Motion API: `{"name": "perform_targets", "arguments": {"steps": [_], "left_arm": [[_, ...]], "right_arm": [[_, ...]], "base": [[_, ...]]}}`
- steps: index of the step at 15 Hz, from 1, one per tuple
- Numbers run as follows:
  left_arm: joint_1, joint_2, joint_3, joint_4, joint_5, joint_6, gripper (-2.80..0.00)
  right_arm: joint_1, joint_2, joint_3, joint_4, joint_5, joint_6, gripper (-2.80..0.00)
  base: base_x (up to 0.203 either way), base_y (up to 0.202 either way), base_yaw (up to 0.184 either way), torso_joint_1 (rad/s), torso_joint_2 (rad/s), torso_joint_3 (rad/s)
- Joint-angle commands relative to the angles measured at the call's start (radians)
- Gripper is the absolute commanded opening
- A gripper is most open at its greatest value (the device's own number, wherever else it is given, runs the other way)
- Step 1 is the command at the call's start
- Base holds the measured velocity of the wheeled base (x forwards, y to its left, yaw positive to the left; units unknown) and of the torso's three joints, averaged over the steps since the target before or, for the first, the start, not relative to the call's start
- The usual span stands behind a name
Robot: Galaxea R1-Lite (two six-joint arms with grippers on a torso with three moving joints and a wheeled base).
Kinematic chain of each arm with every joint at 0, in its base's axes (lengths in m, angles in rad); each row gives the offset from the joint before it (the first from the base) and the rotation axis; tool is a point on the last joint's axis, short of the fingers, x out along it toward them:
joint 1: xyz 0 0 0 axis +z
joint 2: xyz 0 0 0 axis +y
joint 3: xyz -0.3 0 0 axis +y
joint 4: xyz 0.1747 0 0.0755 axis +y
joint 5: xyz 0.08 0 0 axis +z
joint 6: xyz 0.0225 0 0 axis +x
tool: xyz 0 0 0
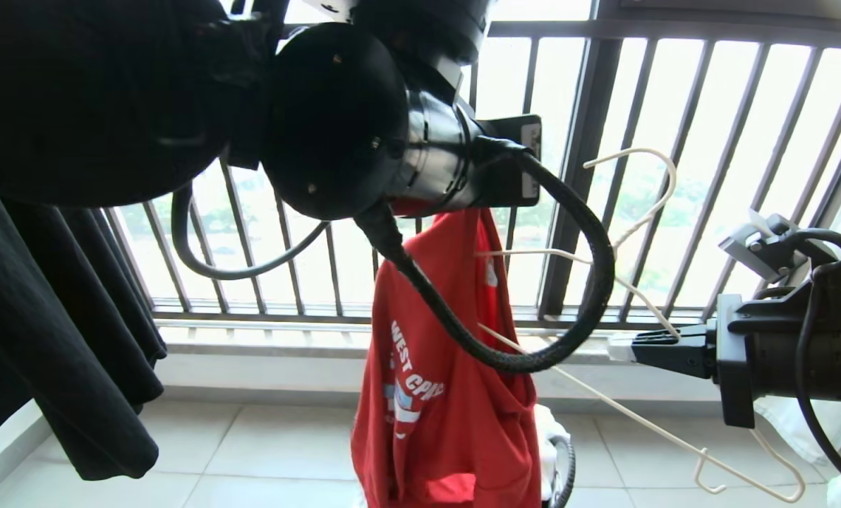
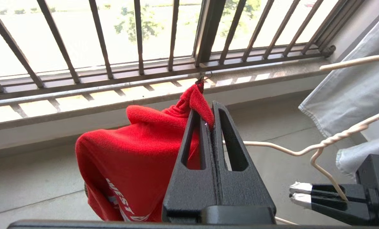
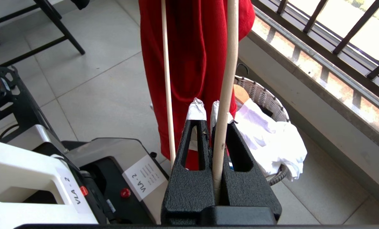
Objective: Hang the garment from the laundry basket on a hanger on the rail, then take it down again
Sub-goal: Hang the clothes on the clothes rack
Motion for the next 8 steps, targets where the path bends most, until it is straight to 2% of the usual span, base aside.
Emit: {"name": "perform_targets", "arguments": {"steps": [1,4,8], "left_arm": [[0.061,-0.027,-0.001,0.002,0.005,0.012,-2.80],[0.092,-0.027,0.000,0.002,0.019,0.029,-2.80],[0.104,-0.016,-0.001,0.000,0.098,0.039,-2.80]], "right_arm": [[0.001,-0.002,0.001,0.002,0.003,-0.002,-2.80],[0.001,-0.004,0.003,0.002,0.003,-0.005,-2.80],[0.001,-0.010,0.003,0.002,0.000,-0.005,-2.80]], "base": [[0.000,0.000,0.000,0.000,0.00,0.000],[0.000,0.000,0.000,0.000,0.00,0.000],[0.000,0.000,0.000,0.000,0.00,0.000]]}}
